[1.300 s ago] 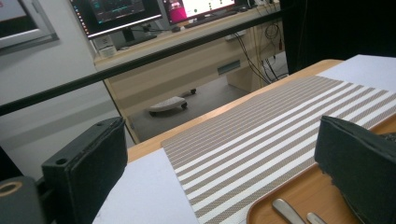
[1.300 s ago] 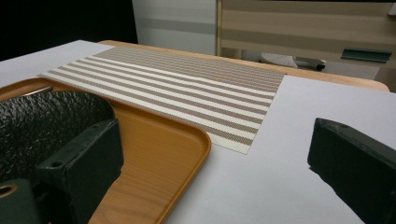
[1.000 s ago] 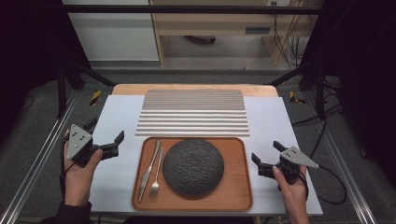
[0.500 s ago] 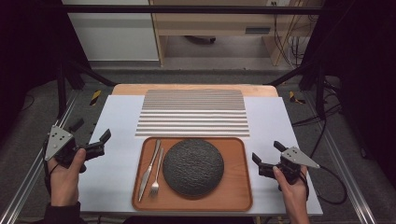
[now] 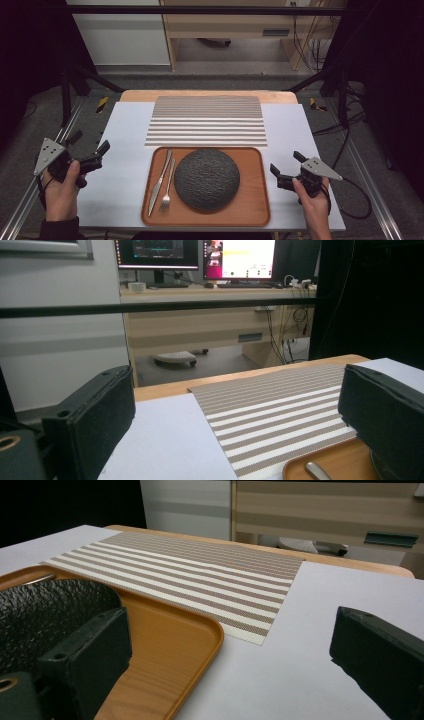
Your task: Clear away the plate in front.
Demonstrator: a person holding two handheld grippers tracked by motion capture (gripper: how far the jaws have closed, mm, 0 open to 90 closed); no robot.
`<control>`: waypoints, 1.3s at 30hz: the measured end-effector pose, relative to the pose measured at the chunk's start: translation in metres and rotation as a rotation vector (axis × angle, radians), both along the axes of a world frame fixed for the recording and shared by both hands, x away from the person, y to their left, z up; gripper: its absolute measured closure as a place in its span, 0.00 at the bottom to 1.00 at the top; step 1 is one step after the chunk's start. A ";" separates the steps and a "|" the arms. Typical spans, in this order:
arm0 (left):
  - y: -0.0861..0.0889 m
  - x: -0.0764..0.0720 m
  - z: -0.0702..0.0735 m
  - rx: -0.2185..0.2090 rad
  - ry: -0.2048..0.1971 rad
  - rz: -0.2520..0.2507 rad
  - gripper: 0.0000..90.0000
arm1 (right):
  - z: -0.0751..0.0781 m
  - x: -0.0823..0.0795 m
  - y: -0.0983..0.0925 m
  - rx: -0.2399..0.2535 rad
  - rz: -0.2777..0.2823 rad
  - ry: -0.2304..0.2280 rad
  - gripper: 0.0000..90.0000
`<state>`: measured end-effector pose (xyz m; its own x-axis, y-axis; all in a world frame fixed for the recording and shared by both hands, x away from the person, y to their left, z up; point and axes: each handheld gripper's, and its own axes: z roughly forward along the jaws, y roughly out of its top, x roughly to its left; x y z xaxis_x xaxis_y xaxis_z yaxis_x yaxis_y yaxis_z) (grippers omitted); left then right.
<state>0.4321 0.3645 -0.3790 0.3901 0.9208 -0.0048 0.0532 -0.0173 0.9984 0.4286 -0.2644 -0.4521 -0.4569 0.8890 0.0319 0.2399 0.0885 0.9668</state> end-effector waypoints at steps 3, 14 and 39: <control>0.003 0.001 -0.005 0.012 0.008 0.014 0.02 | 0.000 0.000 0.000 0.000 -0.002 -0.001 0.04; 0.003 0.004 -0.023 0.035 -0.008 -0.012 0.02 | -0.001 0.000 -0.002 -0.002 -0.002 -0.001 0.04; -0.001 -0.006 -0.063 0.047 0.000 -0.065 0.02 | -0.003 0.002 -0.009 0.010 -0.007 0.002 0.04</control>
